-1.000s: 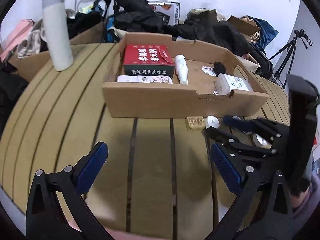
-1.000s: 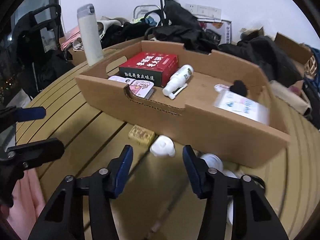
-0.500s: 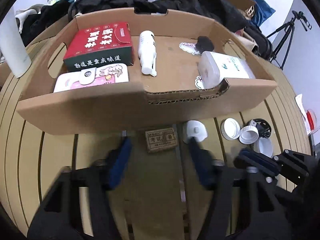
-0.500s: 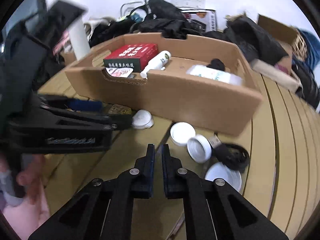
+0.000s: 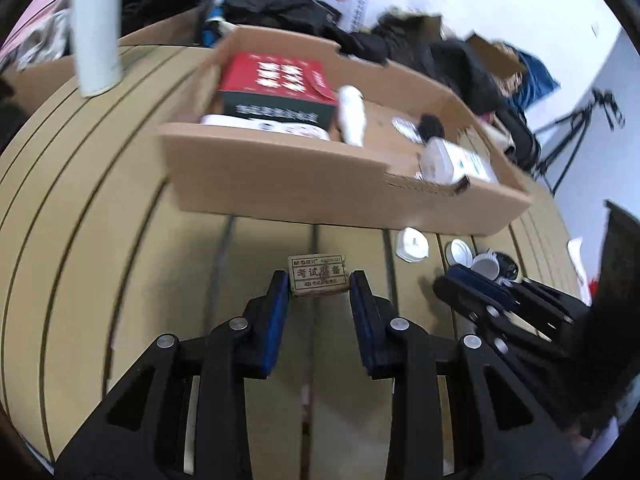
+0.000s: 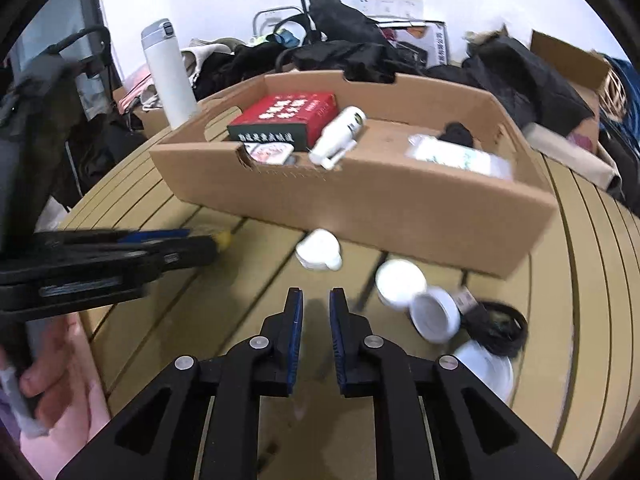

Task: Organize objects
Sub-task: 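Grasp the small yellow label card with the left tool while the right tool grasps a white cap, then carry the card and cap into the tray and open both tools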

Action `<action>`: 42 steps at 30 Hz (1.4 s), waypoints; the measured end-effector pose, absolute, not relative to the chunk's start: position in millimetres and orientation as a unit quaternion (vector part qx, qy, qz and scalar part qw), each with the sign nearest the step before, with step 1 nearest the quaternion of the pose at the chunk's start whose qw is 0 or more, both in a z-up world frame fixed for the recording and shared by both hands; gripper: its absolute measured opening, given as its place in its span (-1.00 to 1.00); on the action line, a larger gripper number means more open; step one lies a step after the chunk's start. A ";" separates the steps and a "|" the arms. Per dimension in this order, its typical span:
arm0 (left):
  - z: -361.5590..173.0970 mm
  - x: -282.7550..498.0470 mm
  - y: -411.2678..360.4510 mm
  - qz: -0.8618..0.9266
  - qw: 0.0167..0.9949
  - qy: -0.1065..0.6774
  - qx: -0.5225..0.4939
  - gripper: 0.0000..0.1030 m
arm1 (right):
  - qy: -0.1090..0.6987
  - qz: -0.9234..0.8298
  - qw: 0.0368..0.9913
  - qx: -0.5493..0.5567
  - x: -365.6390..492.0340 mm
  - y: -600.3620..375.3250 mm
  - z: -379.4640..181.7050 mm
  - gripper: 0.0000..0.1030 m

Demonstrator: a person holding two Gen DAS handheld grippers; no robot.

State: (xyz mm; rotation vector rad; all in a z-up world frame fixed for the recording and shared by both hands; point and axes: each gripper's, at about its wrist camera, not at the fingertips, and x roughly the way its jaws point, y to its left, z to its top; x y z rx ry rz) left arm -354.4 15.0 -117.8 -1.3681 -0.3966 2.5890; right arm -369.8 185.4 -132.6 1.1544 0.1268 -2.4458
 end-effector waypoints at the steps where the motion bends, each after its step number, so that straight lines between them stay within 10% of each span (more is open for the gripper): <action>1: -118.0 -352.3 11.3 0.872 0.091 -0.139 -0.461 -0.47 | 0.048 -0.883 0.212 0.415 -373.2 182.5 -133.5 -0.59; 5: -120.6 -352.2 10.3 0.870 0.099 -0.143 -0.462 -0.47 | 0.063 -0.884 0.203 0.416 -385.1 168.2 -139.0 0.21; 7: -117.6 -350.0 17.7 0.875 0.111 -0.128 -0.454 -0.47 | 0.072 -0.887 0.194 0.413 -388.4 162.8 -140.7 0.28; 12: -120.0 -350.6 20.6 0.872 0.122 -0.121 -0.458 -0.46 | 0.091 -0.885 0.163 0.426 -400.3 154.5 -145.9 0.25; 16: -117.0 -347.2 19.3 0.876 0.120 -0.121 -0.452 -0.47 | 0.087 -0.889 0.158 0.421 -401.1 156.2 -144.2 -0.40; 31: -55.5 -206.5 25.4 0.878 0.129 -0.093 -0.451 -0.47 | 0.044 -0.903 0.172 0.392 -221.0 223.6 -74.4 -0.40; 42: 0.2 -284.2 53.9 0.881 0.201 -0.108 -0.415 -0.47 | 0.029 -0.916 0.169 0.364 -245.5 247.3 -35.5 -0.40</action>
